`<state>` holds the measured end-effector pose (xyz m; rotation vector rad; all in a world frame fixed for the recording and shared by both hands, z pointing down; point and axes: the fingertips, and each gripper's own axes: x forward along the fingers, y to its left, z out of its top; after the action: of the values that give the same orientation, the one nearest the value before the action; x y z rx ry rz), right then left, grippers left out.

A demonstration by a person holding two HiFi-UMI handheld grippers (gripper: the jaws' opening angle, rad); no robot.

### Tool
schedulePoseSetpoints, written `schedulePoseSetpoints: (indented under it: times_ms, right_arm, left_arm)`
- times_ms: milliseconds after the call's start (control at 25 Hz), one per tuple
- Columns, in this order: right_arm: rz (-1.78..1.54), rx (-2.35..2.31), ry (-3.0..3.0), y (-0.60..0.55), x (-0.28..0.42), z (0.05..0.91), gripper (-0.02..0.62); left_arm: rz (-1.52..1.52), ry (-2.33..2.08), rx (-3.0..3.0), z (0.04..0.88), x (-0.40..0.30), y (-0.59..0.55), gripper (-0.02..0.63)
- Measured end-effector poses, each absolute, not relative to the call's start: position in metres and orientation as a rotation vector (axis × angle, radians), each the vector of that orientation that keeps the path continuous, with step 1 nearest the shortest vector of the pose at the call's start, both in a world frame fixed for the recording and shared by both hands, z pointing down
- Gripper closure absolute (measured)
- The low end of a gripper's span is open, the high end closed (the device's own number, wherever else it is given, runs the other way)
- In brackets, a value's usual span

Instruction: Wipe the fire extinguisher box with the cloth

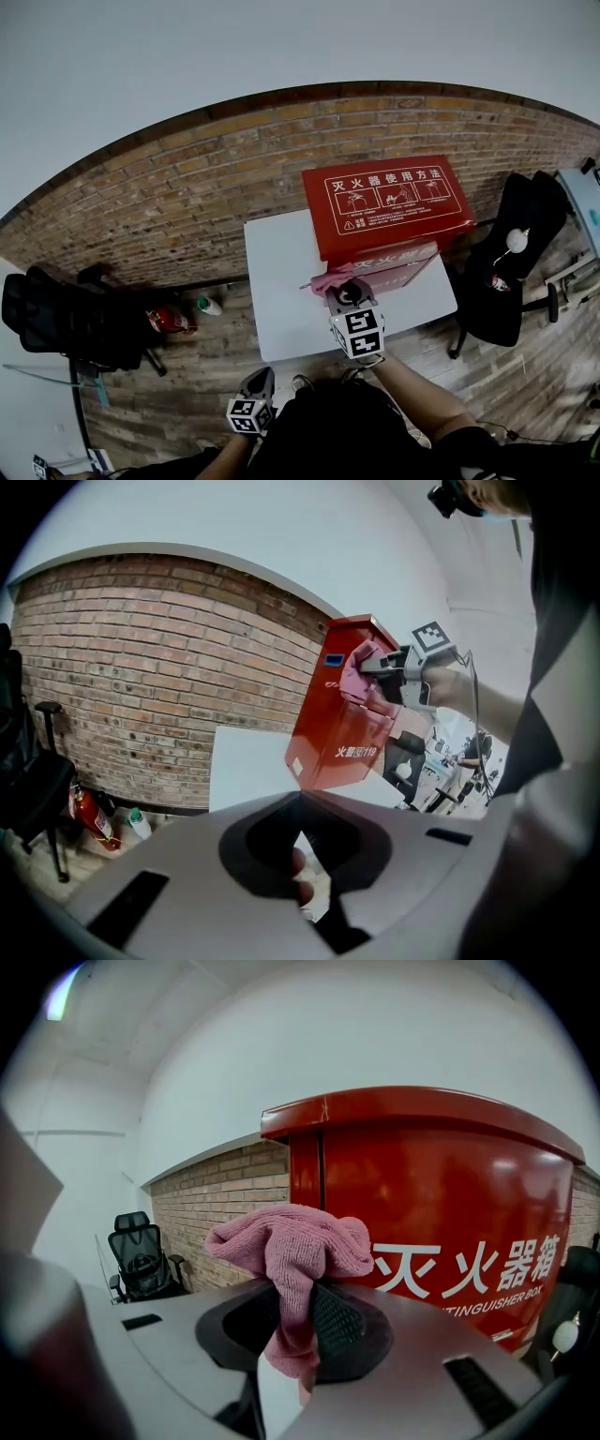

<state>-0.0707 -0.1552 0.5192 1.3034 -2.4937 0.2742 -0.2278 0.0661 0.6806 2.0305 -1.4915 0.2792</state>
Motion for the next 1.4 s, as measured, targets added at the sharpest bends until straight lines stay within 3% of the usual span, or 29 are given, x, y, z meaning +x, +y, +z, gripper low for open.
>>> schedulePoseSetpoints:
  times_ms: [1400]
  right_arm:
    - [0.395,1.186,-2.421,-0.152,-0.071,0.642,0.500]
  left_arm:
    - [0.303,-1.635,1.854,0.688,-0.234,0.102,0.589]
